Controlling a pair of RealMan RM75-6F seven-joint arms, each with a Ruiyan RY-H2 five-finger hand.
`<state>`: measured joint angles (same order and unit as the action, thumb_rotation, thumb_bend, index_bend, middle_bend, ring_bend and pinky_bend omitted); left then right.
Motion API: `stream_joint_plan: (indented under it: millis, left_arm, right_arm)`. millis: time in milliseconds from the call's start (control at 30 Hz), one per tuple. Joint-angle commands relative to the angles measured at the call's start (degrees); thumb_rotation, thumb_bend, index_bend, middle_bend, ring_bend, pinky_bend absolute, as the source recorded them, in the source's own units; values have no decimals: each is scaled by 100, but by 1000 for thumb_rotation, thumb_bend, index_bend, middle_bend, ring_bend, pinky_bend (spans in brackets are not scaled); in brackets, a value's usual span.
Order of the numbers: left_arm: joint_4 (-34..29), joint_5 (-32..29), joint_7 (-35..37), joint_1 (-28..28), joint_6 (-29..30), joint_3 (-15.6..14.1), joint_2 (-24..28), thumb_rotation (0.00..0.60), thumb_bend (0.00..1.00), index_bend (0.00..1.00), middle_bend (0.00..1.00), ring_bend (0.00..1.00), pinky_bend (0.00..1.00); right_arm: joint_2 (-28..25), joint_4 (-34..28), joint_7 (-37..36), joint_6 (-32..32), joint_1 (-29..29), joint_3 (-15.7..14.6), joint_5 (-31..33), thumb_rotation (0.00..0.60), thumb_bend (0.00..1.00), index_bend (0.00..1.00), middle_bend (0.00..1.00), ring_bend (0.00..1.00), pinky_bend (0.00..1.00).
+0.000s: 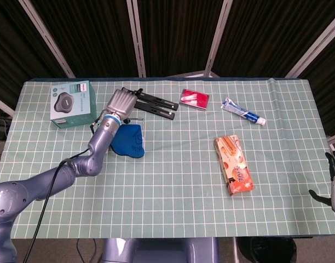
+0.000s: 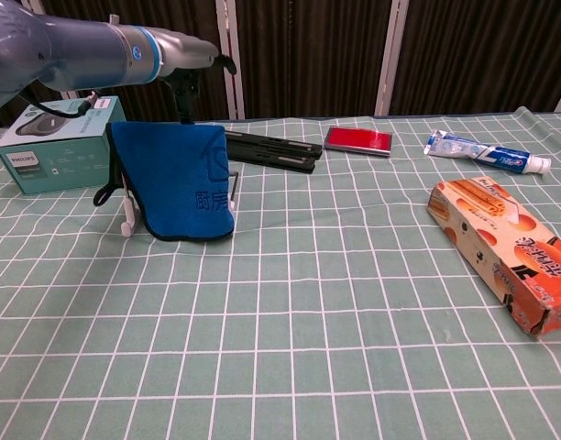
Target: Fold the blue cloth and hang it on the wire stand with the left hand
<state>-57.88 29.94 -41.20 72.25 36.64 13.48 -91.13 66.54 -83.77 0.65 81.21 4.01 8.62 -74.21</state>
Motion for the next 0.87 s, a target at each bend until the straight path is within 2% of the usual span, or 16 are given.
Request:
stream_joint_plan:
  millis: [33, 200, 300, 367, 433, 467, 500, 567, 600, 700, 733, 867]
  left_arm:
    - [-533, 310, 464, -148, 274, 238, 313, 600, 137, 0, 871, 909, 1000]
    - [-1401, 791, 1037, -504, 632, 393, 832, 600, 136, 0, 848, 884, 1000]
    - [-2058, 1322, 1476, -907, 1052, 400, 1214, 600, 133, 0, 747, 789, 963]
    - [-2507, 1663, 1736, -1233, 1407, 351, 1475, 600, 128, 0, 633, 674, 823]
    - [-3038, 2060, 2035, -1669, 1865, 235, 1783, 600, 114, 0, 436, 455, 537]
    - [-3236, 2200, 2137, -1841, 2039, 176, 1901, 600, 102, 0, 352, 366, 434]
    - [-3435, 2326, 2227, -2026, 2232, 107, 2022, 600, 77, 0, 220, 232, 289]
    - [-3847, 2583, 2333, -2427, 2680, -75, 2268, 600, 28, 0, 53, 61, 95]
    - [-4034, 2699, 2331, -2625, 2912, -183, 2383, 600, 11, 0, 9, 13, 31]
    - [-4594, 3062, 2165, -3321, 3766, -616, 2705, 600, 0, 0, 0, 0, 0]
    - [-4835, 3250, 2090, -3692, 4219, -849, 2787, 600, 0, 0, 0, 0, 0]
    - [-5048, 3651, 2125, -4418, 4945, -1286, 2790, 600, 0, 0, 0, 0, 0]
  right_arm:
    - [-4, -9, -7, 14, -6, -8, -21, 600, 0, 0, 0, 0, 0]
    - [-28, -63, -35, 86, -27, -25, -108, 600, 0, 0, 0, 0, 0]
    - [-52, -110, -56, 140, -42, -47, -188, 600, 0, 0, 0, 0, 0]
    - [-74, -152, -83, 184, -54, -63, -253, 600, 0, 0, 0, 0, 0]
    - [-108, -209, -127, 248, -73, -84, -344, 600, 0, 0, 0, 0, 0]
    - [-123, -230, -142, 271, -82, -92, -376, 600, 0, 0, 0, 0, 0]
    - [-138, -256, -161, 300, -89, -100, -415, 600, 0, 0, 0, 0, 0]
    - [-172, -314, -198, 358, -105, -116, -494, 600, 0, 0, 0, 0, 0]
    - [-190, -345, -219, 391, -112, -123, -538, 600, 0, 0, 0, 0, 0]
    - [-244, -429, -264, 472, -124, -147, -673, 600, 0, 0, 0, 0, 0]
    - [-264, -454, -269, 498, -125, -163, -735, 600, 0, 0, 0, 0, 0]
    - [-297, -484, -292, 508, -114, -186, -818, 600, 0, 0, 0, 0, 0]
